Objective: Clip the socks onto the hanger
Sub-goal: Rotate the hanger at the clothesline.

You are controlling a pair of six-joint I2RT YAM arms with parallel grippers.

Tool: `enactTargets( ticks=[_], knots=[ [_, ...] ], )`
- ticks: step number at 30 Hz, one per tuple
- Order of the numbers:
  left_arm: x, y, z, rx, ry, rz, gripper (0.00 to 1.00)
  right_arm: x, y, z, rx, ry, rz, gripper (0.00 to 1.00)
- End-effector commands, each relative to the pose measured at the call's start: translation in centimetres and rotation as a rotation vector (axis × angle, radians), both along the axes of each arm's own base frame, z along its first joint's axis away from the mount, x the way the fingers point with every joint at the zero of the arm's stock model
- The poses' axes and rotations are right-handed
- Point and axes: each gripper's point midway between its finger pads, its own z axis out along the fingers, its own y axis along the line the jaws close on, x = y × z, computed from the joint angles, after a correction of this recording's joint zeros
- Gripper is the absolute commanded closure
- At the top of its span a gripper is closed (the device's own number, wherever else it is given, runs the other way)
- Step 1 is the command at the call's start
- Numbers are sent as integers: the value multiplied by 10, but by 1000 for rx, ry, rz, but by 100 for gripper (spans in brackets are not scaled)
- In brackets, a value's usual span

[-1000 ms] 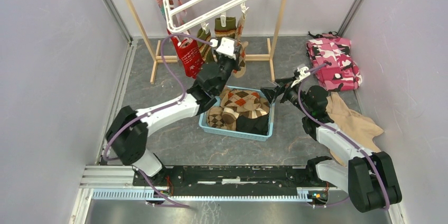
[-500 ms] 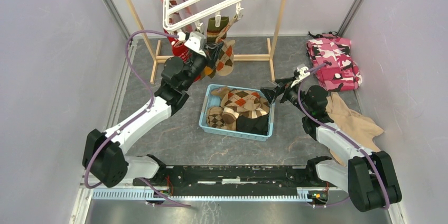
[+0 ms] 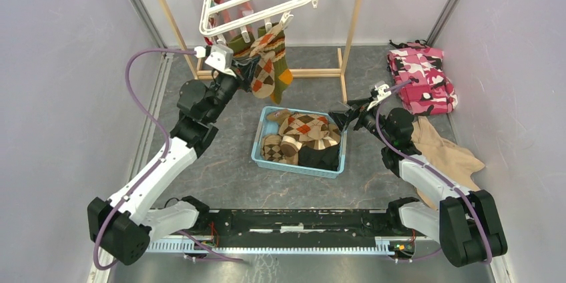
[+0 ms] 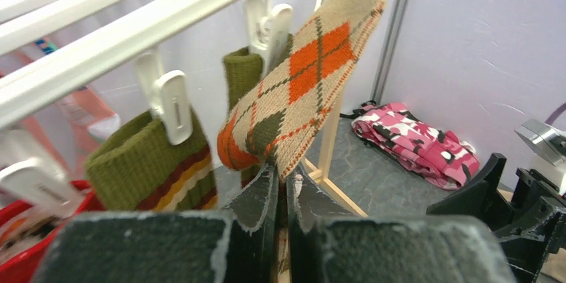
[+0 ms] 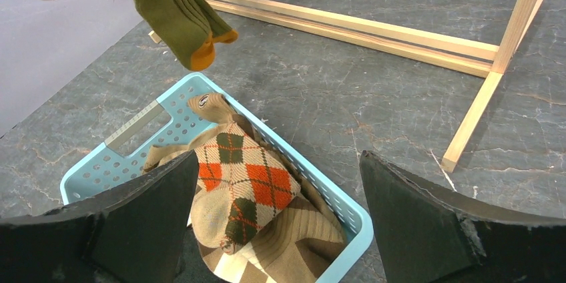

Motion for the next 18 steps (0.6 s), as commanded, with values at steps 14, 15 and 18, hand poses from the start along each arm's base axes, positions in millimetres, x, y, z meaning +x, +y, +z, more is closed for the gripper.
enactTargets(
  ticks=[14,15,18],
  knots=[
    [4,67,-1,-35,28,187,96,0,5,9,13,-38,22,3],
    [4,69,0,-37,29,190,96,0,5,9,13,-37,22,3],
    [6,80,2,-45,29,212,96,-1,6,9,13,-38,26,2]
  ],
)
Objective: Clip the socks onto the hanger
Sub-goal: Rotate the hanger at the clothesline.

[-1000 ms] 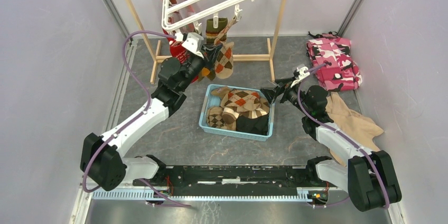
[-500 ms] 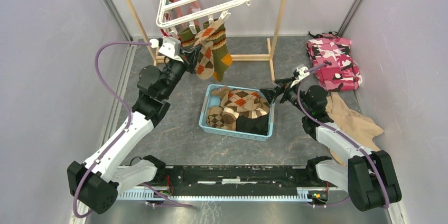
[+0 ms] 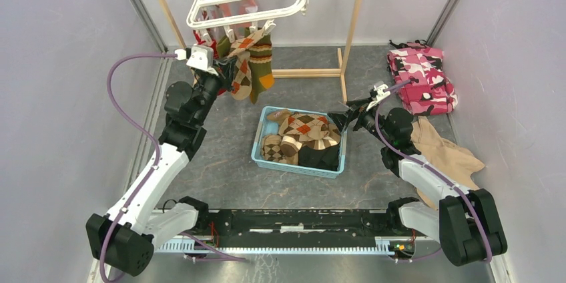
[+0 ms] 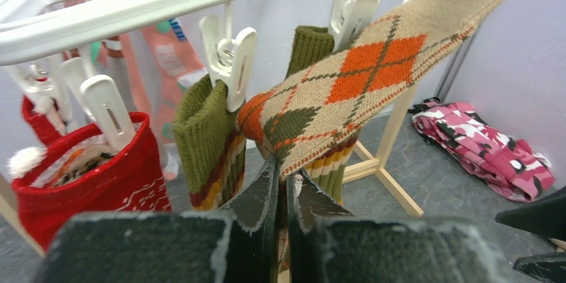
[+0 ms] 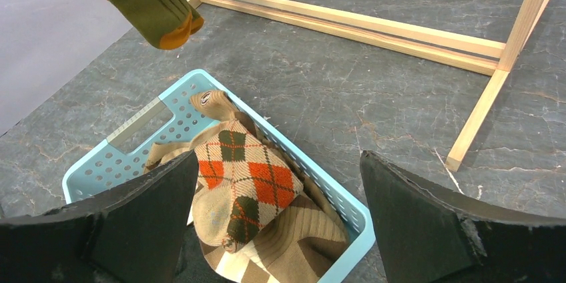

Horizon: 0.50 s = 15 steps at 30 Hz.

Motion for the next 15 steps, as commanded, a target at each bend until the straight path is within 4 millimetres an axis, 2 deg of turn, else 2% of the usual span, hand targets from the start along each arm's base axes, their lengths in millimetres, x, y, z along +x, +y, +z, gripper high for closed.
enactTargets(
  ticks=[1,15],
  knots=[
    [-5,16,17,-48,-30,16,96,1,3,11,13,-44,13,2],
    [11,64,15,-98,1,56,96,-2,7,12,15,-49,36,2]
  ],
)
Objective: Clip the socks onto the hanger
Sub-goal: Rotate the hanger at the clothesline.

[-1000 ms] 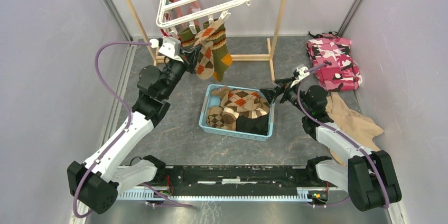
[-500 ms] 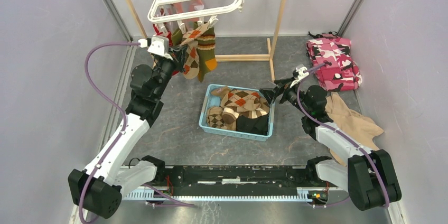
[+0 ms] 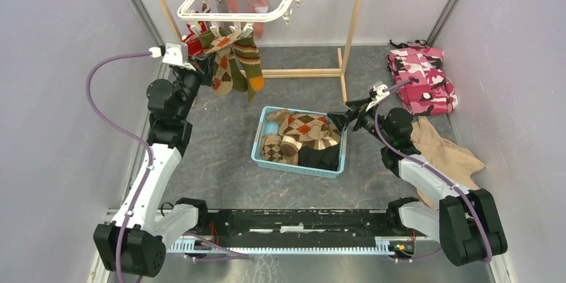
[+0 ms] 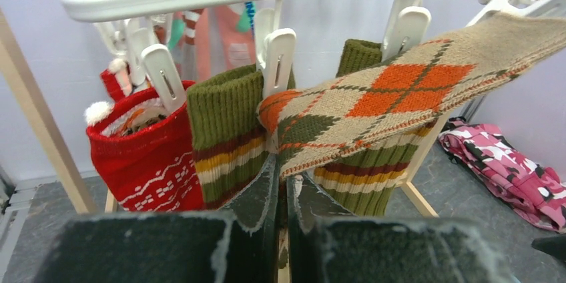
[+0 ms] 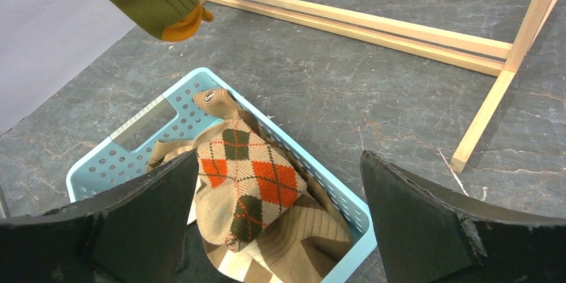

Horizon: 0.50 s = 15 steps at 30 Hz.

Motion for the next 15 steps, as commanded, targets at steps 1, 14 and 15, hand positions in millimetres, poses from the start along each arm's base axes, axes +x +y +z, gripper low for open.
enactTargets(
  ticks=[1,14,15],
  knots=[
    [1,12,11,-61,-11,-21,96,0,6,13,15,-53,27,2],
    [15,52,9,-115,10,-7,96,-6,15,19,19,-77,78,2],
    [16,55,9,-118,12,-3,96,-6,15,19,19,-80,81,2]
  ],
)
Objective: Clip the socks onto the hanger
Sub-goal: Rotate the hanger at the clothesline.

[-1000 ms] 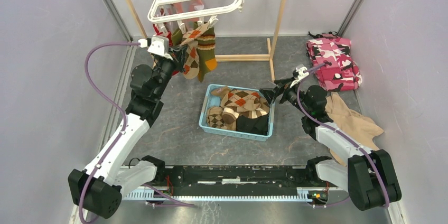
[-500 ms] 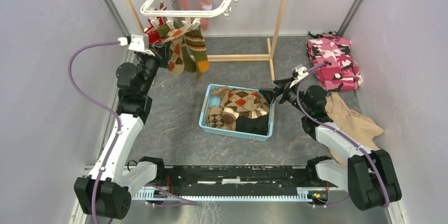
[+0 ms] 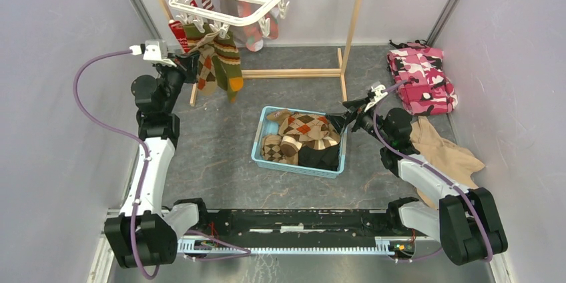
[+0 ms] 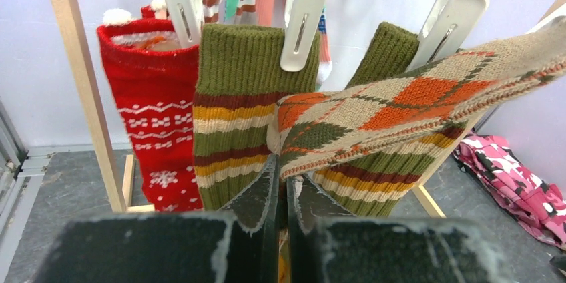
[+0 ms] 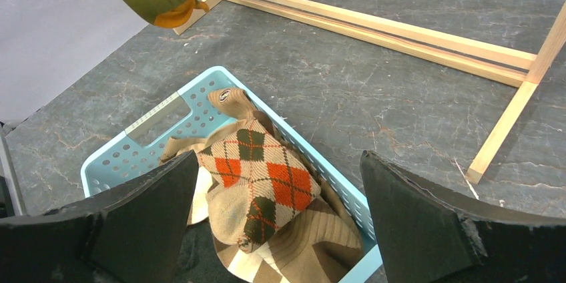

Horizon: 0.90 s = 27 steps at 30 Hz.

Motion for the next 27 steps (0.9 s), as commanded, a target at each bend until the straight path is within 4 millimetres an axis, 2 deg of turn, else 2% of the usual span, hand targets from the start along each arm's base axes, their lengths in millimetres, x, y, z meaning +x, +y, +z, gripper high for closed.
enactTargets(
  ticks=[1,12,18,27],
  knots=[
    [-2,7,26,-44,-56,-30,96,-1,8,17,17,-69,39,2],
    [13,49,25,-97,-39,13,96,-4,15,20,15,-78,72,2],
    [23,59,30,-150,-41,-12,96,-5,17,21,11,-82,78,2],
    [34,60,35,-189,-37,-53,93,-7,20,21,9,-83,90,2]
  ],
)
